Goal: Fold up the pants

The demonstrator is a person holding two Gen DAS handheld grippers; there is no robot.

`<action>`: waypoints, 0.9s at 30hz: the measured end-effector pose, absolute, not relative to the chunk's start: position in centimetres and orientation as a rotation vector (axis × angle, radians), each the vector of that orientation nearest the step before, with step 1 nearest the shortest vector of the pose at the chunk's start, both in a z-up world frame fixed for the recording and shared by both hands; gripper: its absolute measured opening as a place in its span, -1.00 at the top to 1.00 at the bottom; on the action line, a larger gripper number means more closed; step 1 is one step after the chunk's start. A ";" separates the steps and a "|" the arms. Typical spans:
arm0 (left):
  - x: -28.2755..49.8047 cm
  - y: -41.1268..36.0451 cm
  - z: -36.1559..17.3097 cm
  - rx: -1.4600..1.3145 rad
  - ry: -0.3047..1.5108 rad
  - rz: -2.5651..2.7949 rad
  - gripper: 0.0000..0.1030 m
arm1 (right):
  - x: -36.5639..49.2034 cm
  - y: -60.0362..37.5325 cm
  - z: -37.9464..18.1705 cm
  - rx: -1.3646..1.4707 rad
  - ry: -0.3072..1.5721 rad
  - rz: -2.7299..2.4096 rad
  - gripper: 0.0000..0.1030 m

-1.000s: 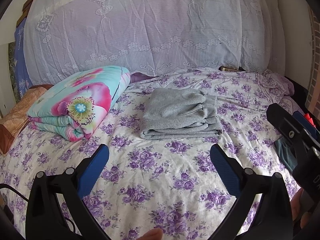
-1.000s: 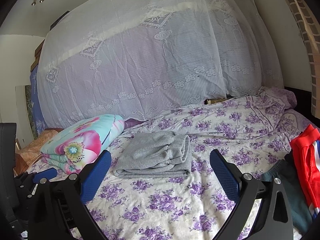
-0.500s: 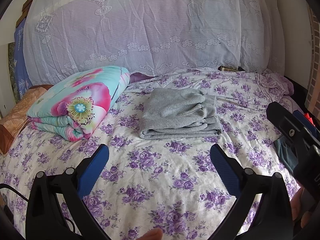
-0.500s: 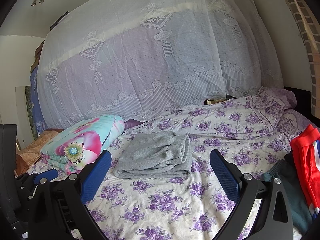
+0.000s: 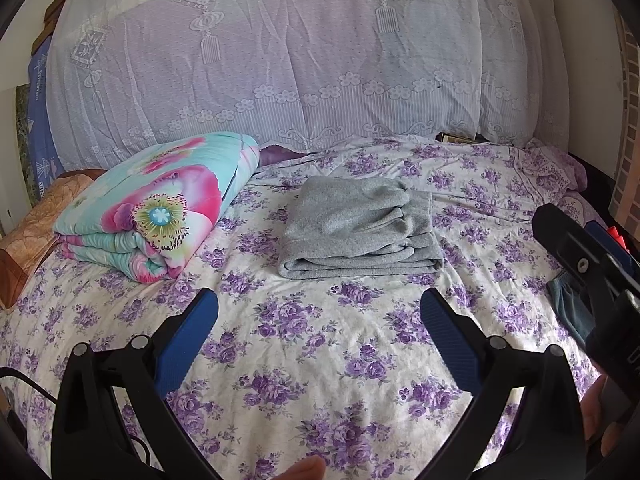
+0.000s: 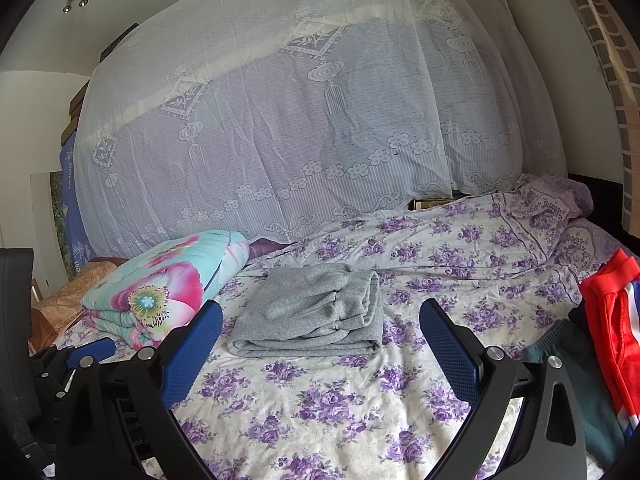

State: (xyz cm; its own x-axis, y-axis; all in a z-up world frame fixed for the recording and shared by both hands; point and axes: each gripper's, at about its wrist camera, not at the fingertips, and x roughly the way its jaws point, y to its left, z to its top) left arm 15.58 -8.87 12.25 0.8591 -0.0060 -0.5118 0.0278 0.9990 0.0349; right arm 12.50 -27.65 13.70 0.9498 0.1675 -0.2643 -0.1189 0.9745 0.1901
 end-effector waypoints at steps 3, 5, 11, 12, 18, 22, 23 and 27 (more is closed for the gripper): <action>15.6 -8.9 12.3 0.044 0.536 -0.018 -0.92 | 12.5 -27.6 13.7 0.173 0.283 0.145 -0.93; 15.6 -9.0 12.3 0.044 0.536 -0.018 -0.92 | 12.5 -27.6 13.7 0.175 0.284 0.147 -0.93; 15.6 -9.0 12.3 0.044 0.536 -0.017 -0.92 | 12.5 -27.6 13.7 0.177 0.286 0.148 -0.93; 15.6 -9.0 12.3 0.044 0.537 -0.017 -0.92 | 12.5 -27.6 13.6 0.178 0.286 0.148 -0.93; 15.5 -9.1 12.2 0.045 0.538 -0.016 -0.92 | 12.5 -27.6 13.6 0.179 0.288 0.150 -0.93; 15.5 -9.2 12.1 0.046 0.538 -0.016 -0.92 | 12.5 -27.6 13.5 0.180 0.289 0.149 -0.93; 15.5 -9.2 12.1 0.046 0.539 -0.016 -0.92 | 12.5 -27.6 13.6 0.180 0.289 0.150 -0.93; 15.5 -9.2 12.1 0.044 0.540 -0.017 -0.92 | 12.5 -27.6 13.6 0.180 0.288 0.150 -0.93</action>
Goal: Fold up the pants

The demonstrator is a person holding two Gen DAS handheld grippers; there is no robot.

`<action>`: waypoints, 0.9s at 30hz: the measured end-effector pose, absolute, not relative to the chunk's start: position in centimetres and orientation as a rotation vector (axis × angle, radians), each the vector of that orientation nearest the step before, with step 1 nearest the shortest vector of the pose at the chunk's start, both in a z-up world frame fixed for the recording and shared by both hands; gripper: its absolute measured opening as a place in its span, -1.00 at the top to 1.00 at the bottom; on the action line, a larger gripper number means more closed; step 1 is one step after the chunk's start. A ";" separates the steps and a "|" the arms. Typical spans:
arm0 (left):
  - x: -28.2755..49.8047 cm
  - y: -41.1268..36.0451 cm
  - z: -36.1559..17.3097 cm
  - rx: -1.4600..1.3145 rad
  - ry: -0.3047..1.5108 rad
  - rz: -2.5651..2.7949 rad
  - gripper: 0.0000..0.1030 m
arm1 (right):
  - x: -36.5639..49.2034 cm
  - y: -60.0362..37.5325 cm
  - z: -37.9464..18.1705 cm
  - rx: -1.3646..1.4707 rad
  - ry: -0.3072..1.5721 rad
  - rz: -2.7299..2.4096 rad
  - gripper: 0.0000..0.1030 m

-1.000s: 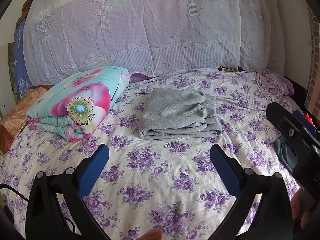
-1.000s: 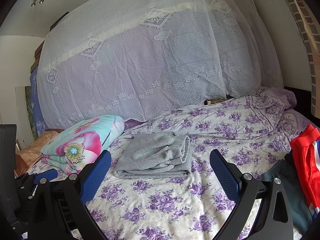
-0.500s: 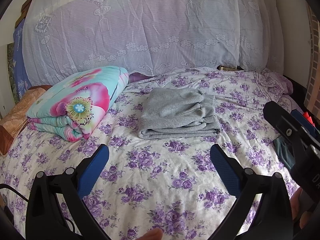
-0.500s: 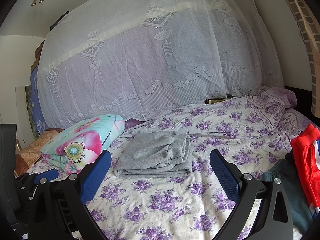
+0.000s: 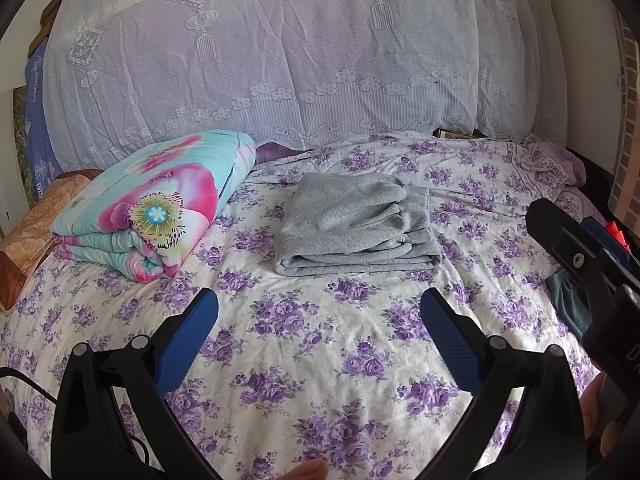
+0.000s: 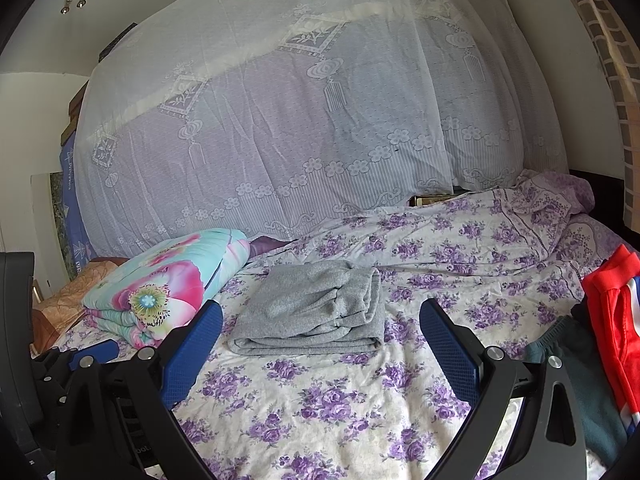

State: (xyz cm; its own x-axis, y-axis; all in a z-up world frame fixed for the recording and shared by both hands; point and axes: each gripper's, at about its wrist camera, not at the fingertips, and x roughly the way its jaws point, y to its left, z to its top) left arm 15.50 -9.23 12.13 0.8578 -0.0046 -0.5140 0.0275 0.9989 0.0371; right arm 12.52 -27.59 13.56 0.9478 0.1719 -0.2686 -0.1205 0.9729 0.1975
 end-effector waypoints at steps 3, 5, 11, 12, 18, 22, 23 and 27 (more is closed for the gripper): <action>15.5 -9.2 12.1 0.046 0.538 -0.015 -0.92 | 12.5 -27.6 13.6 0.181 0.290 0.150 -0.93; 15.5 -9.2 12.2 0.045 0.539 -0.015 -0.92 | 12.5 -27.6 13.6 0.180 0.290 0.149 -0.93; 15.5 -9.2 12.2 0.045 0.539 -0.015 -0.92 | 12.5 -27.6 13.6 0.181 0.290 0.149 -0.93; 15.5 -9.2 12.2 0.045 0.539 -0.014 -0.92 | 12.5 -27.6 13.6 0.182 0.290 0.149 -0.93; 15.5 -9.2 12.1 0.045 0.540 -0.015 -0.92 | 12.5 -27.6 13.6 0.182 0.289 0.149 -0.93; 15.6 -9.2 12.2 0.044 0.540 -0.015 -0.92 | 12.5 -27.6 13.6 0.180 0.290 0.148 -0.93; 15.6 -9.2 12.2 0.043 0.541 -0.015 -0.92 | 12.5 -27.7 13.6 0.181 0.290 0.150 -0.93; 15.4 -9.3 12.0 0.040 0.546 -0.022 -0.92 | 12.5 -27.6 13.6 0.181 0.289 0.149 -0.93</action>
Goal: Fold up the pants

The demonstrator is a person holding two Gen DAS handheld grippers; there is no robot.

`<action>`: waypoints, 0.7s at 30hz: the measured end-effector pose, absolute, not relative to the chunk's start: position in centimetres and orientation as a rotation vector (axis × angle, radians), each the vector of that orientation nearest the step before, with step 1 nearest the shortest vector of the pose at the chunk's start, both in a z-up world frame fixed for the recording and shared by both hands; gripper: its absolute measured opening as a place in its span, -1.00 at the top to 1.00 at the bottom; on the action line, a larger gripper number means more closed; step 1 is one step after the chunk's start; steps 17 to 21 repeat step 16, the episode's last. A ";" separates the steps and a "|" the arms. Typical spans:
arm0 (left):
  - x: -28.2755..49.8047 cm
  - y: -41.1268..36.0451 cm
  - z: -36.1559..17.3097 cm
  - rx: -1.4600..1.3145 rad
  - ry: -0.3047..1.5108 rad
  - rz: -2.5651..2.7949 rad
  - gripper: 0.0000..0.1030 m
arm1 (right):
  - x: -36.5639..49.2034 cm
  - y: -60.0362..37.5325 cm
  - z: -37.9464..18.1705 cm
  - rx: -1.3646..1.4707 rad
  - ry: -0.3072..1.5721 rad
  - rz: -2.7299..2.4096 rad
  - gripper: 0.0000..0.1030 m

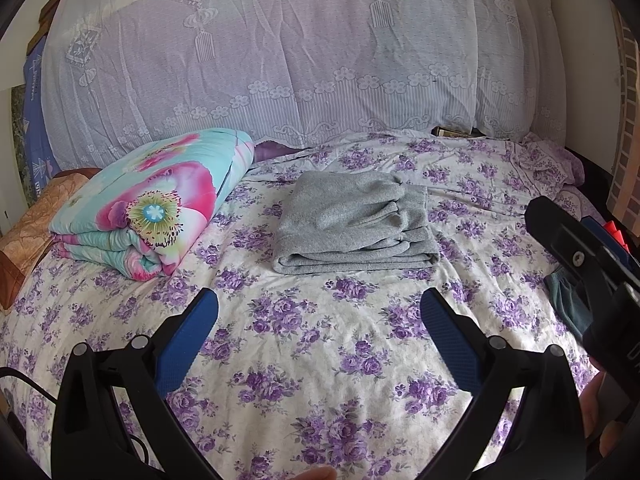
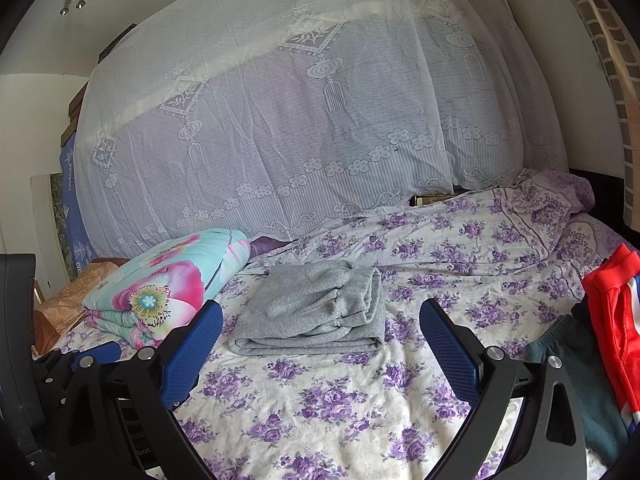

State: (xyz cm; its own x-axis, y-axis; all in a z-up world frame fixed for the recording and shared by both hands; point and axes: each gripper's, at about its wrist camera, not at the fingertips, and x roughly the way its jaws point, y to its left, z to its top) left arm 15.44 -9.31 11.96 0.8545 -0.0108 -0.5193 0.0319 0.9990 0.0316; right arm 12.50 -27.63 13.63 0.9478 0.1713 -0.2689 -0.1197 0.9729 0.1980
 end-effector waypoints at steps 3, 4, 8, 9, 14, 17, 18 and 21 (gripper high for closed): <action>15.4 -9.3 11.9 0.041 0.539 -0.029 -0.92 | 12.5 -27.6 13.6 0.182 0.286 0.148 -0.93; 15.2 -9.3 11.8 0.045 0.526 -0.021 -0.92 | 12.5 -27.6 13.6 0.183 0.285 0.148 -0.93; 14.9 -9.6 12.0 0.078 0.495 -0.008 -0.92 | 12.5 -27.7 13.6 0.185 0.290 0.148 -0.93; 14.9 -9.7 12.1 0.077 0.502 -0.023 -0.92 | 12.5 -27.6 13.6 0.187 0.292 0.148 -0.93; 15.3 -9.4 12.0 0.070 0.529 -0.028 -0.92 | 12.6 -27.6 13.6 0.192 0.299 0.145 -0.93; 15.5 -9.1 12.0 0.055 0.535 -0.028 -0.92 | 12.6 -27.6 13.6 0.192 0.299 0.145 -0.93; 15.5 -9.1 12.0 0.055 0.535 -0.028 -0.92 | 12.6 -27.6 13.6 0.192 0.299 0.145 -0.93; 15.5 -9.1 12.0 0.055 0.535 -0.028 -0.92 | 12.6 -27.6 13.6 0.192 0.299 0.145 -0.93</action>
